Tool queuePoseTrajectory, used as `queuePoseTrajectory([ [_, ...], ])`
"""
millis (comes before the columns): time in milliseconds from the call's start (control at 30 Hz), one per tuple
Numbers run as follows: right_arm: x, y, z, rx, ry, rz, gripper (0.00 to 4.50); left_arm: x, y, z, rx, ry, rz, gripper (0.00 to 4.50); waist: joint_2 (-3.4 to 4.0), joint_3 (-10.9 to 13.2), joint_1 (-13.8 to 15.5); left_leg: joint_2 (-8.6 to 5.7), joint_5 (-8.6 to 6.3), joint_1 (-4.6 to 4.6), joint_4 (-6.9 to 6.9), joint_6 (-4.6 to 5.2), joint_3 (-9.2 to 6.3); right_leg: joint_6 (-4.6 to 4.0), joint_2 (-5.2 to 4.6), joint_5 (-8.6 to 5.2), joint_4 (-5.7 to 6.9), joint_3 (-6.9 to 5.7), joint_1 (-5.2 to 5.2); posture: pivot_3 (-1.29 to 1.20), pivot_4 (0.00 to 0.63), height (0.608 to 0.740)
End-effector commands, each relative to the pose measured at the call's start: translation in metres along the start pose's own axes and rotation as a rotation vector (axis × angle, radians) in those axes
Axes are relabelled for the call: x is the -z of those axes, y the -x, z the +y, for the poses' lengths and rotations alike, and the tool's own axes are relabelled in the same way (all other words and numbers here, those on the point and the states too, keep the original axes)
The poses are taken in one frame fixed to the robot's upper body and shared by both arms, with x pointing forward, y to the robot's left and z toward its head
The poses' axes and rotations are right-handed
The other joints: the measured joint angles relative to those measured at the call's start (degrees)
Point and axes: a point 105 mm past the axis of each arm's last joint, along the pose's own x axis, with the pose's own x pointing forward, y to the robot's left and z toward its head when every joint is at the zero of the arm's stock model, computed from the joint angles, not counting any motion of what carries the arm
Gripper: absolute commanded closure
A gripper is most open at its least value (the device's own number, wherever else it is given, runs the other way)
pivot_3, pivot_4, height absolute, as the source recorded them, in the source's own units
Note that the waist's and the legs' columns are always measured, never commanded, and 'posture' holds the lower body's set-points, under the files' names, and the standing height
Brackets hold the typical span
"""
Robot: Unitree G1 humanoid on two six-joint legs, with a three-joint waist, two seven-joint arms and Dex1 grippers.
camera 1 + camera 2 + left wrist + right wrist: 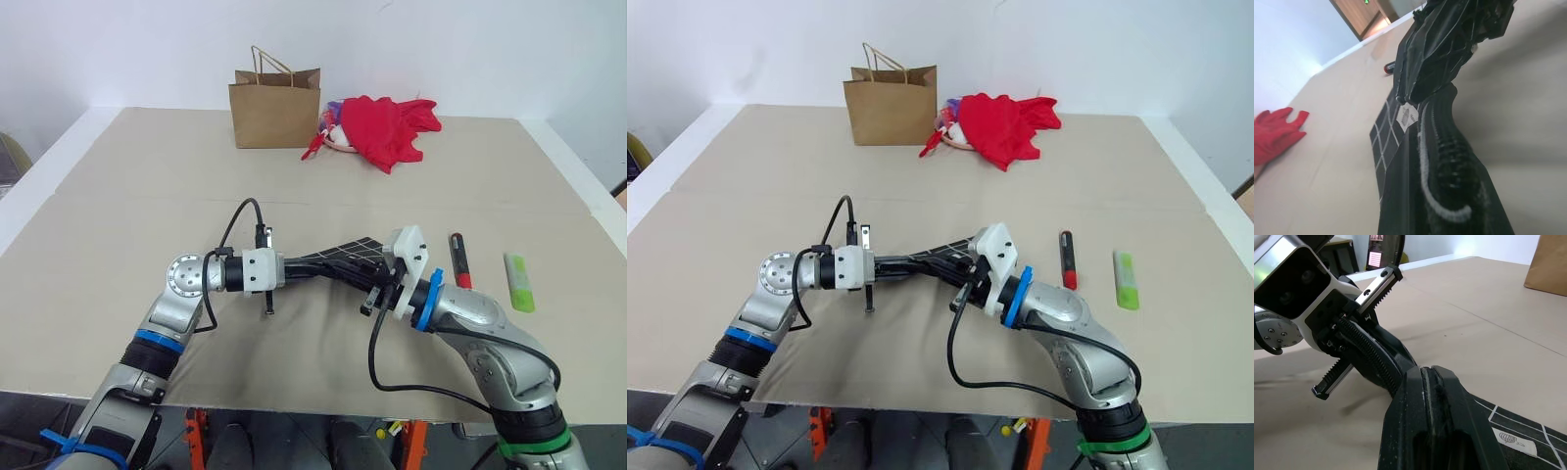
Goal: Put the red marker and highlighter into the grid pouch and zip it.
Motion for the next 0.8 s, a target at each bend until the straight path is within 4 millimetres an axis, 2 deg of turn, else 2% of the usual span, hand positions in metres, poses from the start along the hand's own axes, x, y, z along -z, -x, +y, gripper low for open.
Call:
queuePoseTrajectory([
  [33,-0.023,-0.008,0.013,-0.048,-0.008,-0.084,4.37,-0.012,-0.003,0.013,-0.039,-0.065,-0.04,4.5,0.0,0.0,0.0,0.0,0.0,0.0,0.0,0.0,0.0,0.0,0.0,0.0,0.0,0.0,0.0,0.0,0.15,0.74],
  [500,-0.024,-0.031,0.02,-0.056,-0.058,-0.102,4.37,-0.014,-0.015,0.013,-0.034,-0.068,-0.07,4.5,0.0,0.0,0.0,0.0,0.0,-0.03,-0.02,0.01,-0.03,-0.02,0.0,0.0,0.0,-0.03,-0.01,0.0,0.15,0.74],
  [667,-0.022,-0.023,0.016,-0.037,-0.068,-0.099,4.37,-0.017,-0.015,0.012,-0.028,-0.067,-0.078,4.5,0.0,0.0,0.0,0.0,0.0,-0.05,-0.04,0.01,-0.04,-0.03,0.0,-0.01,0.0,-0.04,-0.02,0.0,0.15,0.74],
  [733,-0.023,-0.016,0.011,-0.016,-0.064,-0.1,3.78,-0.018,-0.013,0.011,-0.026,-0.066,-0.077,4.5,0.0,0.0,0.0,0.0,0.0,-0.05,-0.05,0.01,-0.04,-0.04,0.0,-0.01,0.0,-0.05,-0.02,0.0,0.15,0.74],
  [800,-0.025,-0.006,0.007,-0.001,-0.057,-0.1,2.98,-0.016,-0.011,0.009,-0.023,-0.062,-0.071,4.5,0.0,0.0,0.0,-0.01,0.0,-0.07,-0.05,0.01,-0.05,-0.04,-0.01,-0.01,0.0,-0.05,-0.02,0.0,0.15,0.74],
])
